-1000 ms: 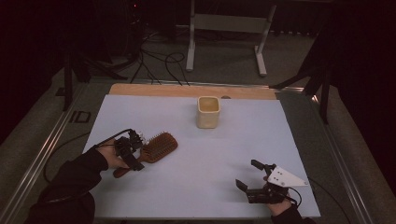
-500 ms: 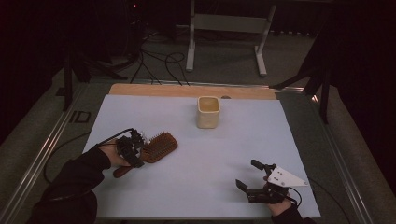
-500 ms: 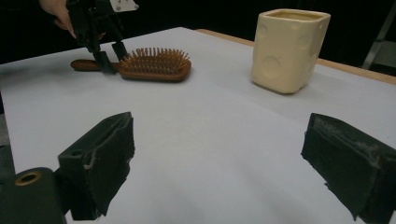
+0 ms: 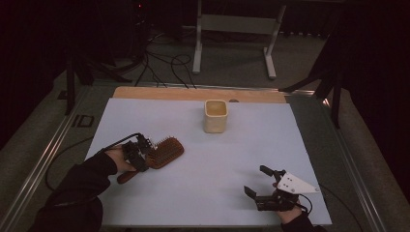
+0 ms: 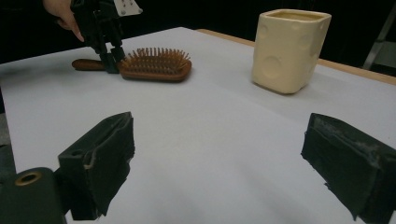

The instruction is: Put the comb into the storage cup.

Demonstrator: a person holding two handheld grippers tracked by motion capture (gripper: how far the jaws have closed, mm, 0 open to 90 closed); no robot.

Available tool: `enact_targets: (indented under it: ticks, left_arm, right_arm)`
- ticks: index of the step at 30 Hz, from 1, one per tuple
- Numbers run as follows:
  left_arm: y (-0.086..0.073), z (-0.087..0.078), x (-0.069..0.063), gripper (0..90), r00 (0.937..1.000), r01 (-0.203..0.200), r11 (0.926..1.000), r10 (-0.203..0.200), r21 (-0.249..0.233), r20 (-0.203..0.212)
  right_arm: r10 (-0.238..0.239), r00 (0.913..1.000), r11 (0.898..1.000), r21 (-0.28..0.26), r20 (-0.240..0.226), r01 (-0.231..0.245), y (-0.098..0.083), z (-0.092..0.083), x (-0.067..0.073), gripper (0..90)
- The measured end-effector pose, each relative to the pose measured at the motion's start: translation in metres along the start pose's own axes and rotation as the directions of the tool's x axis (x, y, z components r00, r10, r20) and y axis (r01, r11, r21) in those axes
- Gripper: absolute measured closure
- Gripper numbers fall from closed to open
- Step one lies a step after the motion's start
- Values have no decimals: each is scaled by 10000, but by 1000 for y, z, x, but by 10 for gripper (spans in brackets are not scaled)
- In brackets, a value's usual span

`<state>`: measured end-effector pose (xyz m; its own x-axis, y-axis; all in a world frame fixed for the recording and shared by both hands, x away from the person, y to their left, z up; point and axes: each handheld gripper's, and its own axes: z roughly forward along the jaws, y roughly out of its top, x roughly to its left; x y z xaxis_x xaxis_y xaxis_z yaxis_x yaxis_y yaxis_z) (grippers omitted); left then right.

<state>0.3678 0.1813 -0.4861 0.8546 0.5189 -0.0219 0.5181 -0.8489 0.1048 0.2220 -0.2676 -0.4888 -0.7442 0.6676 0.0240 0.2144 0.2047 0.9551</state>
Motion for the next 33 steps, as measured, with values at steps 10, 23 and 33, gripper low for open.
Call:
enact_targets:
  ticks: [10, 23, 33]
  left_arm:
    - [0, 1, 0, 724, 9987, 512, 9987, -512, 23, 21]
    - [-12, 0, 0, 741, 9935, 1139, 9897, -1133, -863, 110]
    - [-17, -1, -1, 742, 9900, 1411, 9770, -1393, -1596, 222]
  right_arm:
    - [-11, 10000, 10000, -4, -39, 11, 0, 0, 0, 90]
    - [34, 10000, 10000, -4, -30, -34, 0, 1, 0, 90]
    - [16, 10000, 10000, 0, -16, -16, 0, 1, -1, 90]
